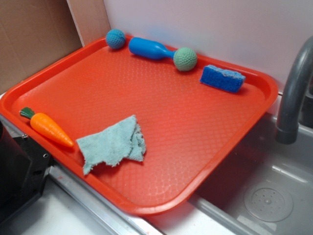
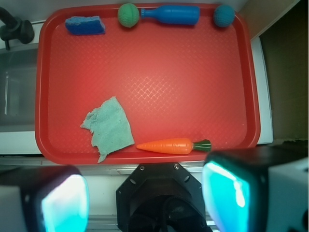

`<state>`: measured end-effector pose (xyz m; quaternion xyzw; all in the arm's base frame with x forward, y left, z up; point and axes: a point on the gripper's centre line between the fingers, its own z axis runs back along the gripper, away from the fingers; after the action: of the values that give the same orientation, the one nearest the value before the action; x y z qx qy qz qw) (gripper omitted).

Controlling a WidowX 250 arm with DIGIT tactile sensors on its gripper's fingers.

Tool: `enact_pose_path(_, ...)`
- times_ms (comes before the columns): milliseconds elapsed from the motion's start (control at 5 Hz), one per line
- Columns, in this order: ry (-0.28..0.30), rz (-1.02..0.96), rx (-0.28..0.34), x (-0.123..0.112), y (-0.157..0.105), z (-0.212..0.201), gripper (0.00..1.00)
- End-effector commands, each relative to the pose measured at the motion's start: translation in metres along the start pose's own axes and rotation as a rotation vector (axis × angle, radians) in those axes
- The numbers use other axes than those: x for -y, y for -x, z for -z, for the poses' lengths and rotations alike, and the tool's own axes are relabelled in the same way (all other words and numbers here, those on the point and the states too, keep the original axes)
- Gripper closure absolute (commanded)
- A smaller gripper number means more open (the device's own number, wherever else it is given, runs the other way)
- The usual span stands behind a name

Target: Grab the blue bottle.

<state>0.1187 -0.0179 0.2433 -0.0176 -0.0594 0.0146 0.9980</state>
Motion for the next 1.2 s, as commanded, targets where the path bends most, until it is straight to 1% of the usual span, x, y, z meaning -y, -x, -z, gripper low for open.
enact_pose_path(0, 0.0, 0.0, 0.0, 0.0, 0.0, 0.0, 0.0)
enact_pose_path(200, -0.035, -0.164, 0.019, -0.015, -0.044, 0.055, 0.0)
enact_pose_path(400, -0.04, -0.368, 0.152, -0.022, -0.094, 0.076, 0.0)
enact_pose_path(600, -0.006, -0.531, 0.107, -0.036, -0.122, 0.091, 0.0)
enact_pose_path(1000, -0.006, -0.531, 0.107, -0.036, -0.122, 0.091, 0.0)
